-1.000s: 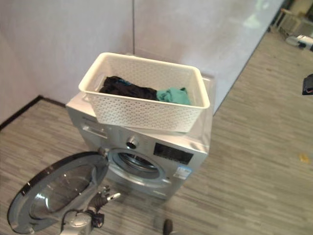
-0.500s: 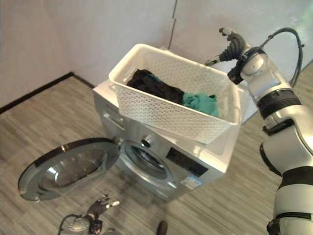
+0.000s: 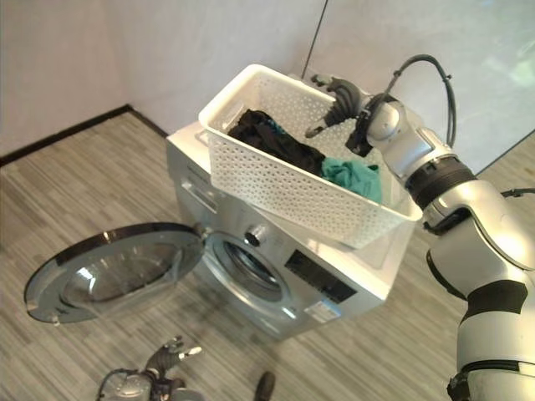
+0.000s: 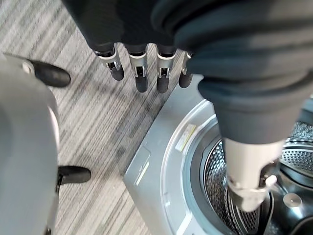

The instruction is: Grab the laundry basket,head to the washer,open it,put in the laundry and shut it.

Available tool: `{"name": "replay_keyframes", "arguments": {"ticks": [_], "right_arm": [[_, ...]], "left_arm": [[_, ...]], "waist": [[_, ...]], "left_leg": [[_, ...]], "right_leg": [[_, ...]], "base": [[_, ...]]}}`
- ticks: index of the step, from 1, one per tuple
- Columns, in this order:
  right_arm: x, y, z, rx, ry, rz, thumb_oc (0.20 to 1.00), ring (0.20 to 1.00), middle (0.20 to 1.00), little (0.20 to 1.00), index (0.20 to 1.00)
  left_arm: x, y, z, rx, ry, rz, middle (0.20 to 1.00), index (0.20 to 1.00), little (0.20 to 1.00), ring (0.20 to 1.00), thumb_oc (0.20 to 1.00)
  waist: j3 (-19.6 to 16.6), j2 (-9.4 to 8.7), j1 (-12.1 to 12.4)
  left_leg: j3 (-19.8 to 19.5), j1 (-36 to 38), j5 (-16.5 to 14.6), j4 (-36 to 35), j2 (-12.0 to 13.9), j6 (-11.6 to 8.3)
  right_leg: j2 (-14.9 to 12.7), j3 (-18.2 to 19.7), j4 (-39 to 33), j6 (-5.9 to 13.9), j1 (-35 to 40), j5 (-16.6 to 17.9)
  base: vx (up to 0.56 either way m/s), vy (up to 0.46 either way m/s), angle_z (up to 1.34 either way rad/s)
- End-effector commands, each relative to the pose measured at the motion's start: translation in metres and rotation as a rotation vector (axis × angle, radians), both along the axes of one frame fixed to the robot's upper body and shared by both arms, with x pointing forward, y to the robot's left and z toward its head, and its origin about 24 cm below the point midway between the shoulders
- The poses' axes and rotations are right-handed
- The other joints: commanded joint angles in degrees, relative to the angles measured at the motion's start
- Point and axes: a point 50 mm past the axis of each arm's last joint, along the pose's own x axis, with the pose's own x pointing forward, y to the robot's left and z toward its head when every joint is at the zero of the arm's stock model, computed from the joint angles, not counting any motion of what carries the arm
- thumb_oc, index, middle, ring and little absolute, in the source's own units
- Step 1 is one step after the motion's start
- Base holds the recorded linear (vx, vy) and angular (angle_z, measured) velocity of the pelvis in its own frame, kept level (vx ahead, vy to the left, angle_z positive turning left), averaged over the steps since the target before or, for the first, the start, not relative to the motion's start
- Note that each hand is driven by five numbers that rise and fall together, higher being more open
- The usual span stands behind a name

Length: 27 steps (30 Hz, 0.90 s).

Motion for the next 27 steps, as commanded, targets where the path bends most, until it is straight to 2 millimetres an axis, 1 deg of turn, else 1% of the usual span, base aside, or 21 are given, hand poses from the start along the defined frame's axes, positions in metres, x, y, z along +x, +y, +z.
{"name": "replay_keyframes", "arguments": {"ticks": [1,3,5,9,12,13,14,15,18,20,22,23,24,26,27], "right_arm": [[-0.007,-0.012,0.045,-0.029,-0.104,-0.024,1.000,1.000,1.000,1.000,1.000],[-0.009,-0.010,0.045,-0.048,-0.104,-0.007,1.000,1.000,1.000,1.000,1.000],[-0.016,-0.003,0.037,-0.096,-0.073,0.055,1.000,1.000,1.000,1.000,1.000],[-0.020,-0.001,0.023,-0.163,-0.006,0.088,1.000,1.000,1.000,1.000,1.000],[-0.016,-0.001,0.011,-0.166,0.025,0.083,1.000,1.000,1.000,1.000,1.000],[-0.013,0.000,0.004,-0.170,0.039,0.074,1.000,1.000,1.000,1.000,1.000],[-0.013,0.000,0.004,-0.170,0.039,0.074,1.000,1.000,1.000,1.000,1.000],[-0.011,0.000,-0.002,-0.160,0.056,0.068,1.000,1.000,1.000,1.000,1.000],[-0.007,-0.002,-0.010,-0.156,0.083,0.042,1.000,1.000,1.000,1.000,1.000],[-0.002,-0.007,-0.013,-0.169,0.084,0.003,1.000,1.000,1.000,1.000,1.000],[0.002,-0.008,-0.013,-0.178,0.079,-0.022,1.000,1.000,1.000,1.000,1.000],[0.008,-0.010,-0.016,-0.179,0.073,-0.068,1.000,1.000,1.000,1.000,1.000],[0.011,-0.009,-0.015,-0.175,0.058,-0.091,1.000,1.000,1.000,1.000,1.000],[0.013,-0.010,-0.015,-0.164,0.052,-0.116,1.000,1.000,1.000,1.000,1.000],[0.018,-0.006,-0.012,-0.144,0.035,-0.146,1.000,1.000,1.000,1.000,1.000]], "left_arm": [[0.018,0.002,0.006,0.033,-0.035,-0.068,1.000,1.000,1.000,1.000,1.000],[0.018,0.003,0.005,0.035,-0.032,-0.066,1.000,1.000,1.000,1.000,1.000],[0.014,0.007,0.005,0.035,-0.023,-0.047,1.000,1.000,1.000,1.000,1.000],[0.011,0.011,0.006,0.024,-0.025,-0.034,1.000,1.000,1.000,1.000,1.000],[0.014,0.013,0.008,0.019,-0.047,-0.002,1.000,1.000,1.000,1.000,1.000],[0.016,0.014,0.011,0.000,-0.073,0.046,1.000,1.000,1.000,1.000,1.000],[0.016,0.014,0.011,0.001,-0.073,0.047,1.000,1.000,1.000,1.000,1.000],[0.017,0.014,0.012,-0.021,-0.093,0.078,1.000,1.000,1.000,1.000,1.000],[0.013,0.014,0.011,-0.035,-0.091,0.094,1.000,1.000,1.000,1.000,1.000],[0.012,0.013,0.010,-0.036,-0.084,0.090,1.000,1.000,1.000,1.000,1.000],[0.011,0.013,0.011,-0.028,-0.082,0.080,1.000,1.000,1.000,1.000,1.000],[0.015,0.013,0.014,-0.029,-0.104,0.072,1.000,1.000,1.000,1.000,1.000],[0.018,0.013,0.019,-0.039,-0.133,0.075,1.000,1.000,1.000,1.000,1.000],[0.021,0.012,0.022,-0.046,-0.153,0.074,1.000,1.000,1.000,1.000,1.000],[0.026,0.010,0.026,-0.057,-0.181,0.066,1.000,1.000,1.000,1.000,1.000]], "waist": [[0.55,-0.60,0.93],[0.52,-0.76,0.76],[0.49,-1.23,0.22],[0.70,-1.56,0.03],[1.25,-1.54,0.41],[1.70,-1.35,0.82],[1.70,-1.36,0.84],[2.16,-1.13,1.27],[2.68,-0.87,1.85],[3.01,-0.76,2.15],[3.17,-0.71,2.53],[3.26,-0.50,3.24],[3.41,-0.23,3.84],[3.46,0.01,4.21],[3.59,0.44,4.97]], "left_leg": [[2.70,2.19,0.94,-1.26,0.86,3.47],[2.84,2.35,0.86,-1.26,0.87,3.47],[3.31,2.82,0.61,-1.20,0.99,3.44],[3.84,3.12,0.04,-0.92,0.96,3.47],[4.16,2.82,-0.63,0.37,0.74,3.60],[4.19,2.72,-1.10,1.11,0.59,3.77],[4.22,2.72,-1.13,1.16,0.59,3.78],[4.18,2.61,-1.27,1.49,0.43,3.88],[3.87,2.35,-0.95,1.10,0.40,3.95],[3.63,2.05,-0.55,0.78,0.46,3.93],[3.58,1.92,-0.33,0.55,0.52,3.87],[3.46,1.70,-0.23,0.28,0.59,3.92],[3.29,1.52,-0.09,0.11,0.63,3.94],[3.09,1.28,0.10,0.02,0.56,3.96],[2.66,0.67,0.52,-0.17,0.52,3.95]], "right_leg": [[-4.33,2.50,3.12,4.83,-0.13,-5.13],[-4.27,2.70,3.12,4.84,-0.17,-5.09],[-4.23,3.03,3.27,4.99,-0.08,-5.11],[-4.31,3.41,3.46,5.07,-0.14,-5.11],[-4.53,3.66,3.55,5.11,-0.22,-4.97],[-4.62,3.91,3.58,5.12,-0.30,-4.81],[-4.61,3.93,3.57,5.12,-0.28,-4.81],[-4.63,4.05,3.61,5.11,-0.34,-4.70],[-4.70,3.81,3.62,5.16,-0.59,-4.60],[-4.72,3.54,3.57,5.18,-0.83,-4.54],[-4.70,3.26,3.35,5.16,-0.84,-4.44],[-4.58,3.07,2.98,5.14,-0.89,-4.25],[-4.55,2.85,2.70,5.14,-0.91,-4.16],[-4.55,2.77,2.51,5.11,-0.97,-4.10],[-4.53,2.45,2.16,5.02,-1.18,-4.04]], "base": [[0.00,0.000,0.00],[0.00,0.000,0.00],[0.00,0.000,0.00],[0.00,0.008,-0.09],[-0.01,0.007,-0.15],[-0.01,0.001,-0.03],[-0.01,0.002,-0.06],[-0.01,0.001,-0.06],[-0.01,0.000,-0.06],[-0.01,-0.002,-0.03],[0.00,-0.018,0.01],[0.02,-0.040,0.03],[0.02,-0.043,0.01],[0.00,-0.009,0.03],[0.01,-0.023,0.09]]}}
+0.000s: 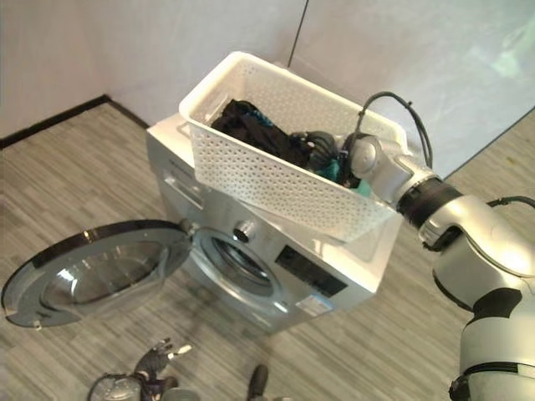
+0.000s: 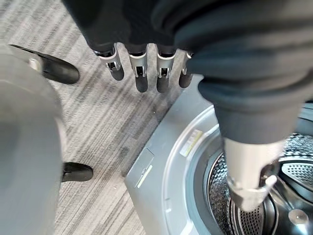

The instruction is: Grab the laundry basket,head to the washer,open it,put in the laundry and shut it.

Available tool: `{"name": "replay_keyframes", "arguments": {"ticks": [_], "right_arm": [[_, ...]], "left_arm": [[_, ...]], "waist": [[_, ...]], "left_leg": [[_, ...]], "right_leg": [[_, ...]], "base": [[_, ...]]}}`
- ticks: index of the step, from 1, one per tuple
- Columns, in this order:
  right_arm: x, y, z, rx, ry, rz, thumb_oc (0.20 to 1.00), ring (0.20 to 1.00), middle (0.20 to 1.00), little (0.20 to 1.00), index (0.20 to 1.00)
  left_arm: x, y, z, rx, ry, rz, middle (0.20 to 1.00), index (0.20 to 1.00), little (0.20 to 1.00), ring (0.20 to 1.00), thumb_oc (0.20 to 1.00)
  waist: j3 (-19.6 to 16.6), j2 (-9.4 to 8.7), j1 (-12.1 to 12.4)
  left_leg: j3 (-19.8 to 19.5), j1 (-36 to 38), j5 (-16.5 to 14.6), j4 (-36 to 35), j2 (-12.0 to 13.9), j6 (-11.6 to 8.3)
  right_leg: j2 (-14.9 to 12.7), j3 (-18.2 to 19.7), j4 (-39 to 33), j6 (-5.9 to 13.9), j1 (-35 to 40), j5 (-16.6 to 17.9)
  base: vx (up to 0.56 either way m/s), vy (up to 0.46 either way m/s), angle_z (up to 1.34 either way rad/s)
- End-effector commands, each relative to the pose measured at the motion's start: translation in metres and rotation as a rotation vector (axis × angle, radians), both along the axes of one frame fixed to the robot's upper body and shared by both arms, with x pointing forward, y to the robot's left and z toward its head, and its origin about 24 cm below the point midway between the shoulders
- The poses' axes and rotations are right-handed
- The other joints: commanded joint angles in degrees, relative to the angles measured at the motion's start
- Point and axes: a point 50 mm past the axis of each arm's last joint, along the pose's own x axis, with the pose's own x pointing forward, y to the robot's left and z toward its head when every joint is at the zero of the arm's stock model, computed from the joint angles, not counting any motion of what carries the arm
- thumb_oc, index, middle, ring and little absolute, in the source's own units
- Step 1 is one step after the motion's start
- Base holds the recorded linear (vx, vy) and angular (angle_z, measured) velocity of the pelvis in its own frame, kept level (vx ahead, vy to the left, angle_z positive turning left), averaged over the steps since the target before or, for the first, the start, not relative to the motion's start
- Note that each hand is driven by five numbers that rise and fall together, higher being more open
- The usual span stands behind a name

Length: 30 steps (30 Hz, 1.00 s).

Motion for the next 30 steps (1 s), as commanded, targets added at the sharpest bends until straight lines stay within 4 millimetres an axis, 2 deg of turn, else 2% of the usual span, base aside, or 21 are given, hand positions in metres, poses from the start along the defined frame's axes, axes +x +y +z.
{"name": "replay_keyframes", "arguments": {"ticks": [1,4,11,22,30], "right_arm": [[0.007,0.006,0.056,0.028,-0.204,-0.054,1.000,1.000,1.000,1.000,1.000],[0.010,0.008,0.056,0.041,-0.210,-0.086,1.000,1.000,1.000,1.000,1.000],[0.014,0.018,0.043,0.034,-0.189,-0.104,1.000,1.000,1.000,1.000,1.000],[0.012,0.033,0.049,0.070,-0.191,-0.050,1.000,1.000,1.000,1.000,1.000],[0.013,0.039,0.052,0.113,-0.195,-0.056,1.000,1.000,1.000,1.000,1.000]], "left_arm": [[0.029,-0.002,0.017,-0.017,-0.124,-0.020,1.000,1.000,1.000,1.000,1.000],[0.034,-0.010,0.021,-0.040,-0.143,-0.046,1.000,1.000,1.000,1.000,1.000],[0.036,-0.025,0.018,-0.040,-0.109,-0.158,1.000,1.000,1.000,1.000,1.000],[0.033,-0.016,0.013,0.005,-0.064,-0.168,1.000,1.000,1.000,1.000,1.000],[0.035,-0.014,0.014,0.004,-0.069,-0.149,1.000,1.000,1.000,1.000,1.000]], "waist": [[0.52,-0.56,3.60],[0.77,-0.24,4.28],[1.41,-0.42,5.29],[1.29,-2.53,5.45],[0.04,-2.88,5.77]], "left_leg": [[0.01,-1.01,0.72,0.63,-0.53,4.17],[-1.15,-2.28,1.34,0.60,-0.56,4.06],[-3.46,-3.92,1.86,0.60,-0.31,4.01],[-2.83,-3.16,0.49,2.03,0.15,4.17],[-2.07,-1.39,0.23,0.99,0.29,4.19]], "right_leg": [[-5.56,0.18,2.04,5.18,-0.83,-4.25],[-5.70,-0.84,2.22,4.99,-1.05,-4.49],[-5.43,-2.91,2.76,4.54,-1.08,-5.39],[-4.58,-2.29,3.15,4.53,-0.08,-5.81],[-4.64,-2.07,3.38,4.63,0.68,-6.14]], "base": [[0.01,-0.029,0.09],[0.01,-0.026,0.12],[0.02,-0.036,0.23],[0.01,-0.017,0.04],[0.01,0.003,-0.07]]}}
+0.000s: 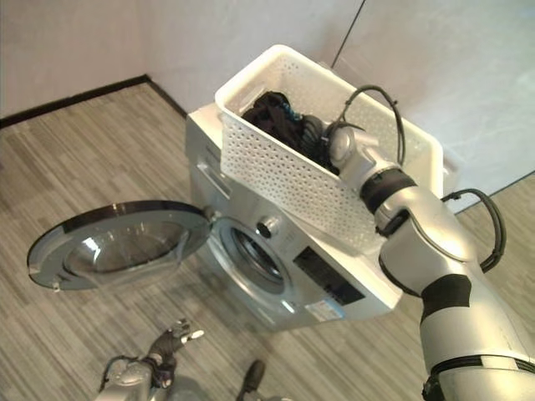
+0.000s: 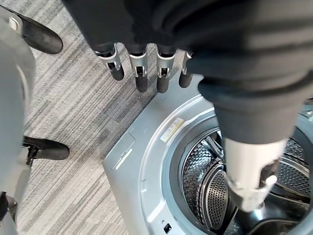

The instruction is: Grab the laundry basket,head to the washer,open it,put in the laundry and shut it.

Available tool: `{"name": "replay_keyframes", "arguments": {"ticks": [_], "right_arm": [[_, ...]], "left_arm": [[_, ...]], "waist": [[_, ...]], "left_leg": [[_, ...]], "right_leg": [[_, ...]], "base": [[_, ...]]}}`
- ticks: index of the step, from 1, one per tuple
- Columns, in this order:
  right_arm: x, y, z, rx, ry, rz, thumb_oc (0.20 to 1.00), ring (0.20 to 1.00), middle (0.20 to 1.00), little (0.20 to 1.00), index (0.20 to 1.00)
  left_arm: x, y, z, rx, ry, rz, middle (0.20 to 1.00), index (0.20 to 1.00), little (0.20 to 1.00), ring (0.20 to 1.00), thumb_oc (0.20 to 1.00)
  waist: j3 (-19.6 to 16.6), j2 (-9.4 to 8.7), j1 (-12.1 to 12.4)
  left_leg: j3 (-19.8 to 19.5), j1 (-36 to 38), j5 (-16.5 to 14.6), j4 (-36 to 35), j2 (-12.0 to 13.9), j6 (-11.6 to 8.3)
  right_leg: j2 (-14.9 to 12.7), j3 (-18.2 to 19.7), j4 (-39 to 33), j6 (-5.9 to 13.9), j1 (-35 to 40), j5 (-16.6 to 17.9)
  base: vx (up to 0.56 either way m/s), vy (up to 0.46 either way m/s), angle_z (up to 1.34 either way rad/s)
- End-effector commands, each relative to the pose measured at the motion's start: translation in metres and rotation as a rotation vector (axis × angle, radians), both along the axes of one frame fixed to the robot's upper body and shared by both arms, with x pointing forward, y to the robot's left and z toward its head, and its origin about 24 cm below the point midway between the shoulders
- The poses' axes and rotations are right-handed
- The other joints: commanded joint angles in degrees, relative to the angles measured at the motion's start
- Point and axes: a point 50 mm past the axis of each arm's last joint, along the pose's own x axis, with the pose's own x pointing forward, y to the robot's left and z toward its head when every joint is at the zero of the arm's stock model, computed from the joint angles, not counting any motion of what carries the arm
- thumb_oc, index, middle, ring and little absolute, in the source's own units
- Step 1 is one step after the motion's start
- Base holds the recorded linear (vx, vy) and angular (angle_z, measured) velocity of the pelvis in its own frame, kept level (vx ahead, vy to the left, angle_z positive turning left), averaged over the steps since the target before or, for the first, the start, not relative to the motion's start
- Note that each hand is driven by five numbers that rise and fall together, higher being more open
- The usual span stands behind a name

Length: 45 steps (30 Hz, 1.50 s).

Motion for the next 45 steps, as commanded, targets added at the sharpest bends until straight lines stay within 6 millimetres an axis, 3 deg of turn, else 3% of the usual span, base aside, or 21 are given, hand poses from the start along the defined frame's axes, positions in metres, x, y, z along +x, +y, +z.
{"name": "replay_keyframes", "arguments": {"ticks": [1,8,13,20,21,22,24,28,37,41,45], "right_arm": [[0.003,0.002,0.036,0.089,-0.099,-0.030,1.000,1.000,1.000,1.000,1.000],[0.006,0.003,0.036,0.140,-0.098,-0.076,1.000,1.000,1.000,1.000,1.000],[0.008,-0.020,0.043,0.168,-0.106,-0.174,1.000,1.000,1.000,1.000,1.000],[0.008,-0.045,0.045,0.185,-0.094,-0.264,1.000,1.000,1.000,1.000,1.000],[0.007,-0.050,0.044,0.172,-0.090,-0.280,0.693,0.693,0.693,0.693,0.693],[0.007,-0.053,0.043,0.153,-0.087,-0.294,0.605,0.605,0.605,0.605,0.605],[0.007,-0.055,0.043,0.137,-0.088,-0.298,0.200,0.200,0.200,0.200,0.200],[0.007,-0.068,0.030,0.035,-0.051,-0.337,0.200,0.200,0.200,0.200,0.200],[0.003,-0.094,0.018,0.031,-0.039,-0.409,0.200,0.200,0.200,0.200,0.200],[0.002,-0.099,0.020,0.080,-0.052,-0.423,0.200,0.200,0.200,0.200,0.200],[-0.001,-0.110,0.043,0.237,-0.145,-0.437,0.200,0.200,0.200,0.200,0.200]], "left_arm": [[0.014,0.003,0.006,0.033,-0.030,-0.057,1.000,1.000,1.000,1.000,1.000],[0.012,0.003,0.006,0.028,-0.024,-0.068,1.000,1.000,1.000,1.000,1.000],[0.009,0.005,0.006,0.045,-0.012,-0.099,1.000,1.000,1.000,1.000,1.000],[0.010,0.003,0.007,0.047,-0.008,-0.138,1.000,1.000,1.000,1.000,1.000],[0.011,0.002,0.007,0.044,-0.007,-0.147,1.000,1.000,1.000,1.000,1.000],[0.012,0.001,0.008,0.045,-0.010,-0.156,1.000,1.000,1.000,1.000,1.000],[0.012,0.000,0.008,0.045,-0.010,-0.161,1.000,1.000,1.000,1.000,1.000],[0.012,-0.004,0.006,0.047,0.001,-0.187,1.000,1.000,1.000,1.000,1.000],[0.014,-0.007,0.008,0.040,-0.011,-0.188,1.000,1.000,1.000,1.000,1.000],[0.014,-0.007,0.007,0.042,-0.009,-0.177,1.000,1.000,1.000,1.000,1.000],[0.014,-0.008,0.004,0.044,-0.004,-0.168,1.000,1.000,1.000,1.000,1.000]], "waist": [[0.47,0.17,2.75],[0.94,1.11,4.78],[2.23,2.18,7.52],[3.00,2.87,8.91],[3.14,3.02,9.01],[3.38,3.30,9.26],[3.41,3.36,9.21],[3.49,3.58,8.43],[3.39,4.10,7.57],[3.20,4.25,7.17],[2.43,4.32,6.18]], "left_leg": [[1.94,2.36,-0.23,-1.05,0.03,4.92],[0.96,1.63,0.22,-1.25,-0.19,4.92],[-0.62,-1.40,1.09,-0.71,-0.58,4.78],[-1.59,-3.77,1.43,0.25,-0.97,4.74],[-1.66,-3.99,1.45,0.34,-0.95,4.73],[-1.65,-4.01,1.17,0.51,-0.80,4.67],[-1.80,-4.11,1.18,0.52,-0.86,4.68],[-2.19,-4.38,0.79,1.17,-1.45,4.84],[-2.66,-4.60,0.83,1.40,-2.18,4.99],[-2.37,-4.37,0.81,1.22,-2.09,5.00],[-1.56,-3.22,0.61,0.65,-1.86,4.96]], "right_leg": [[-4.93,1.14,3.32,5.44,1.32,-6.10],[-5.29,-0.19,2.63,5.53,1.33,-5.69],[-5.53,-1.82,1.04,5.74,0.84,-4.87],[-5.83,-2.64,0.50,5.77,0.09,-4.46],[-5.85,-2.72,0.53,5.78,-0.01,-4.46],[-5.59,-2.54,0.55,5.66,0.11,-4.56],[-5.62,-2.63,0.60,5.64,0.03,-4.63],[-5.87,-2.65,1.17,5.37,0.08,-5.19],[-6.58,-2.84,1.45,5.48,-0.23,-5.29],[-6.57,-2.67,1.39,5.51,-0.23,-5.29],[-6.50,-1.95,1.34,5.48,0.08,-5.34]], "base": [[0.00,0.000,0.00],[0.00,-0.002,0.01],[0.00,-0.026,0.19],[0.00,-0.009,0.10],[0.00,-0.004,0.13],[0.01,-0.006,0.04],[0.00,0.000,0.00],[0.01,0.003,0.04],[0.00,0.003,0.04],[0.00,-0.002,0.03],[0.01,0.002,-0.01]]}}
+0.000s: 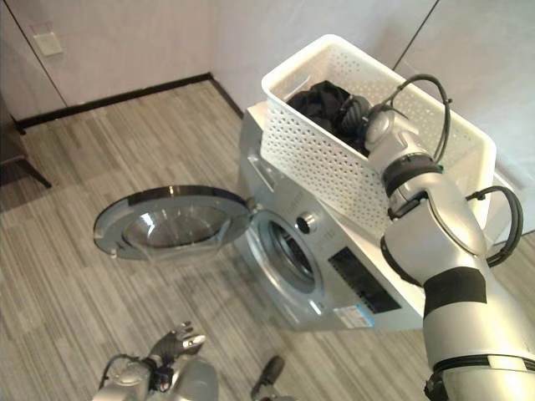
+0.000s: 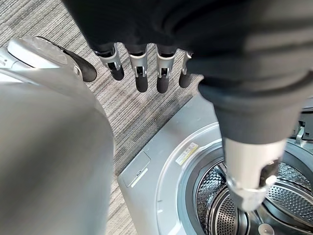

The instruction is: Grab the laundry basket,head to the washer,open it,put in the laundry and shut it.

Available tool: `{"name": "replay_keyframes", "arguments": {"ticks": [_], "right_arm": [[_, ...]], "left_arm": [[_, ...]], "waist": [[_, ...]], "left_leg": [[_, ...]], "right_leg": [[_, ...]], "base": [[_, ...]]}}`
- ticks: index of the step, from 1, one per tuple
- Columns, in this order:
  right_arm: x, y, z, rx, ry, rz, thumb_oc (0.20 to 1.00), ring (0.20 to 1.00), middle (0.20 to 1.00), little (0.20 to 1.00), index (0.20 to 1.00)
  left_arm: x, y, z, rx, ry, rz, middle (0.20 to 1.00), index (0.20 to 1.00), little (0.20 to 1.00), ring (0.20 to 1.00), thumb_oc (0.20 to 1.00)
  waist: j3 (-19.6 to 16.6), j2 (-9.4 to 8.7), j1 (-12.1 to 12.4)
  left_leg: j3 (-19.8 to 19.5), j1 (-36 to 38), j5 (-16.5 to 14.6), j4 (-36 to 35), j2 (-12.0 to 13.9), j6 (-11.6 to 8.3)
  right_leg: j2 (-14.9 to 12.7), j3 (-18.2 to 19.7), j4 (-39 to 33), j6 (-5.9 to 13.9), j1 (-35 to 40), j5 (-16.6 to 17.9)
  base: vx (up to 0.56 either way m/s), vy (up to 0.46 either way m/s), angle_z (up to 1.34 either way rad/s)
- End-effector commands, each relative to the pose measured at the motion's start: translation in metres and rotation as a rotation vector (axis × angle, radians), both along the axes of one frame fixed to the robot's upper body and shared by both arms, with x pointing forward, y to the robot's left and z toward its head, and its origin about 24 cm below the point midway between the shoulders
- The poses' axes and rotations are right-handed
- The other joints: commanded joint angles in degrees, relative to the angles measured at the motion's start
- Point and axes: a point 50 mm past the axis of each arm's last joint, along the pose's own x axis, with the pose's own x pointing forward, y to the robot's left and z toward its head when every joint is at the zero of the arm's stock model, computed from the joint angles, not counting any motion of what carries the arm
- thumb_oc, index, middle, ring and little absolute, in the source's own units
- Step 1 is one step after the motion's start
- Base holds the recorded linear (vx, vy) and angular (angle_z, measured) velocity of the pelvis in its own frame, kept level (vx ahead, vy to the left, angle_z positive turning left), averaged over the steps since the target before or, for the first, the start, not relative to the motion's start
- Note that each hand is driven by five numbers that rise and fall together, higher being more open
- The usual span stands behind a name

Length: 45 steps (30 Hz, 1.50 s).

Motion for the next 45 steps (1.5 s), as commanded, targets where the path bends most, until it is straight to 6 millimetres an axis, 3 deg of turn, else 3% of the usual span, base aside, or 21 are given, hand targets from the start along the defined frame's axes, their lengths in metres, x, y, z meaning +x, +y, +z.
{"name": "replay_keyframes", "arguments": {"ticks": [1,4,5,6,7,9,15,25,29,45], "right_arm": [[-0.007,-0.035,0.025,0.085,-0.137,-0.110,0.200,0.200,0.200,0.200,0.200],[-0.014,-0.043,0.055,0.219,-0.274,-0.095,0.200,0.200,0.200,0.200,0.200],[-0.014,-0.043,0.055,0.219,-0.274,-0.095,0.200,0.200,0.200,0.200,0.200],[-0.021,-0.042,0.085,0.328,-0.405,-0.053,0.200,0.200,0.200,0.200,0.200],[-0.021,-0.042,0.086,0.328,-0.406,-0.054,0.200,0.200,0.200,0.200,0.200],[-0.029,-0.035,0.112,0.427,-0.521,0.006,0.200,0.200,0.200,0.200,0.200],[-0.043,-0.037,0.144,0.532,-0.661,0.049,0.200,0.200,0.200,0.200,0.200],[-0.064,-0.037,0.177,0.614,-0.825,0.133,0.200,0.200,0.200,0.200,0.200],[-0.068,-0.031,0.183,0.607,-0.850,0.167,0.200,0.200,0.200,0.200,0.200],[-0.118,-0.009,0.235,0.586,-1.117,0.370,0.200,0.200,0.200,0.200,0.200]], "left_arm": [[0.016,-0.008,0.003,0.044,-0.036,-0.086,1.000,1.000,1.000,1.000,1.000],[0.021,-0.009,0.005,0.055,-0.057,-0.089,1.000,1.000,1.000,1.000,1.000],[0.021,-0.009,0.005,0.055,-0.057,-0.089,1.000,1.000,1.000,1.000,1.000],[0.031,-0.008,0.012,0.061,-0.102,-0.064,1.000,1.000,1.000,1.000,1.000],[0.031,-0.008,0.012,0.062,-0.102,-0.065,1.000,1.000,1.000,1.000,1.000],[0.039,-0.006,0.017,0.060,-0.142,-0.028,1.000,1.000,1.000,1.000,1.000],[0.045,-0.008,0.025,0.047,-0.191,-0.016,1.000,1.000,1.000,1.000,1.000],[0.046,-0.018,0.030,0.018,-0.227,-0.043,1.000,1.000,1.000,1.000,1.000],[0.045,-0.017,0.030,0.018,-0.232,-0.039,1.000,1.000,1.000,1.000,1.000],[0.041,-0.006,0.035,0.063,-0.262,-0.029,1.000,1.000,1.000,1.000,1.000]], "waist": [[1.06,0.84,-0.26],[0.03,0.87,-1.84],[-0.01,0.83,-1.89],[-1.30,1.26,-3.55],[-1.31,1.08,-3.64],[-2.82,1.27,-5.66],[-5.15,1.76,-8.44],[-8.40,2.51,-12.09],[-8.90,2.39,-12.38],[-10.33,2.66,-14.76]], "left_leg": [[4.13,5.40,0.45,-4.74,0.68,5.20],[4.99,6.51,0.38,-5.47,0.78,5.08],[4.95,6.45,0.42,-5.48,0.74,5.10],[5.97,8.20,-0.29,-5.78,1.01,5.00],[5.90,8.04,-0.02,-5.87,0.76,5.07],[6.92,9.67,-0.54,-6.12,0.54,5.14],[8.53,12.44,-1.56,-6.59,-0.01,5.49],[11.69,16.78,-3.55,-7.06,-1.21,6.66],[12.36,17.33,-3.82,-7.21,-1.76,7.10],[13.98,18.57,-5.08,-6.61,-4.90,9.14]], "right_leg": [[-4.82,2.45,1.36,5.65,3.40,-5.93],[-4.90,3.07,1.55,5.75,3.62,-6.02],[-4.95,3.03,1.55,5.76,3.58,-6.02],[-4.66,4.02,1.77,5.77,4.22,-6.21],[-4.90,3.96,1.74,5.83,4.09,-6.10],[-5.14,4.94,1.92,5.98,4.45,-6.16],[-5.51,6.70,2.74,6.25,5.17,-6.50],[-6.55,9.43,3.76,7.22,6.09,-6.29],[-6.85,10.09,3.98,7.42,5.98,-6.09],[-9.50,11.56,4.60,8.89,5.16,-3.91]], "base": [[0.03,0.011,-0.06],[0.02,0.021,-0.07],[0.03,0.042,-0.12],[0.02,0.035,-0.10],[0.03,0.052,-0.14],[0.03,0.055,-0.23],[0.03,0.054,-0.25],[0.00,0.060,-0.20],[-0.03,0.063,-0.13],[-0.05,0.046,-0.08]]}}
